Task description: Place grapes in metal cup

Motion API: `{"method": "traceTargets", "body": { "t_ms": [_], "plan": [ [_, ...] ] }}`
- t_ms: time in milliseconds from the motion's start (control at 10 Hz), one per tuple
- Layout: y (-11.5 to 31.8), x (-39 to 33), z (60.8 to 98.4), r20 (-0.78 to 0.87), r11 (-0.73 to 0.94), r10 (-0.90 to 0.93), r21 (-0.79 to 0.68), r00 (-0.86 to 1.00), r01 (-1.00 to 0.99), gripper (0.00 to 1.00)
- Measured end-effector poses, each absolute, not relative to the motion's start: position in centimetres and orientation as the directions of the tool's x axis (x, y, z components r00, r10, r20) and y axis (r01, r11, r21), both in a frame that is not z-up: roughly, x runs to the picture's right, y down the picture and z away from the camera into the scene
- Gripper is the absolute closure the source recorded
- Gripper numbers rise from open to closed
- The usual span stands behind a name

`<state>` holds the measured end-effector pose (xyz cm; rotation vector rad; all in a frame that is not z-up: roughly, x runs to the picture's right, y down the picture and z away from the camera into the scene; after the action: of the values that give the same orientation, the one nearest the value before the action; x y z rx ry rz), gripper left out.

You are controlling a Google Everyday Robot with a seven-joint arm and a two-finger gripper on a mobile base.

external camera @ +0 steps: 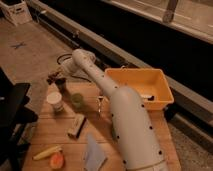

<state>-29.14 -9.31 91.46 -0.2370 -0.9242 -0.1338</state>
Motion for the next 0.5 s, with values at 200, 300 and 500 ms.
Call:
{"method": "traceTargets", "body": {
  "t_ms": [200,300,500],
  "plan": [
    [-8.93,-29.47,91.79,0.813,0.965,0.012,-0.162,0.582,0.205,1.00],
    [-8.71,-29.63,91.87,0.815,0.964,0.019,-0.168,0.579,0.205,1.00],
    [-8.38,-29.52,92.09,0.819,0.962,0.041,-0.188,0.572,0.200,0.98]
  ]
}}
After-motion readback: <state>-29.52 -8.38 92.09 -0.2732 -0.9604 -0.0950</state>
